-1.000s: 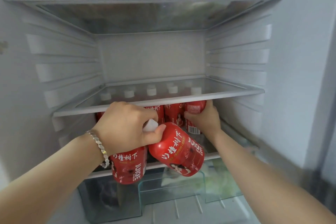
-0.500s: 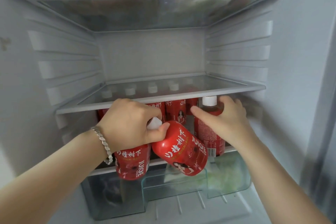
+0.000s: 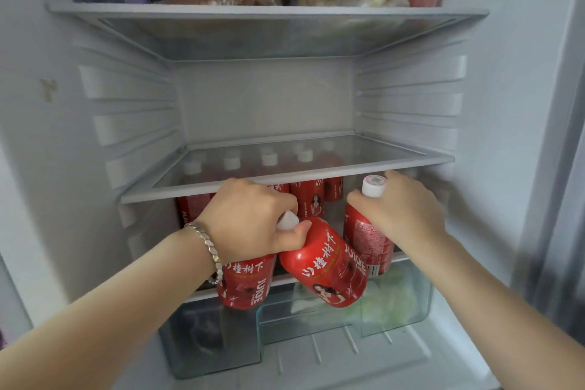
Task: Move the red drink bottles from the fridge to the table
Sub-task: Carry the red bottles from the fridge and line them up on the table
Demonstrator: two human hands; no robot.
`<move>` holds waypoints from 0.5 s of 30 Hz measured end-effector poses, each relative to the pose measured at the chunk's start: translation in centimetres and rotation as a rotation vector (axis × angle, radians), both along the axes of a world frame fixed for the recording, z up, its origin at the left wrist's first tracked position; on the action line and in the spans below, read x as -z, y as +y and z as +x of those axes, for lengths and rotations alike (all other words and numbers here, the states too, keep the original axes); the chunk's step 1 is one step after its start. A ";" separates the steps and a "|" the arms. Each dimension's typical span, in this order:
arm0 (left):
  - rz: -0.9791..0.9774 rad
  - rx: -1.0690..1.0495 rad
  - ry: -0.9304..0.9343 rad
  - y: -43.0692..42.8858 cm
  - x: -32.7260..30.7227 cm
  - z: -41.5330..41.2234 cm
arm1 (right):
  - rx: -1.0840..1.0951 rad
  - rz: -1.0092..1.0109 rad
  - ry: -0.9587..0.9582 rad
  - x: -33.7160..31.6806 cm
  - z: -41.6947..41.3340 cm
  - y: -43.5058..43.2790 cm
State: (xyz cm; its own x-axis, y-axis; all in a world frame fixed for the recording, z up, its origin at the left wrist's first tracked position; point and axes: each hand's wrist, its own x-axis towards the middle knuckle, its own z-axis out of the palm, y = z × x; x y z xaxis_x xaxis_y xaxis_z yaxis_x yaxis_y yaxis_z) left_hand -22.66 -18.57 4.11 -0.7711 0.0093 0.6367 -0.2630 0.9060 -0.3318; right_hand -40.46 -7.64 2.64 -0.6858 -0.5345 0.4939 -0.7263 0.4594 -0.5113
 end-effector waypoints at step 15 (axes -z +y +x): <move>-0.055 -0.224 -0.187 3.1 -1.0 0.2 | -0.188 0.413 0.577 -3.7 3.5 2.8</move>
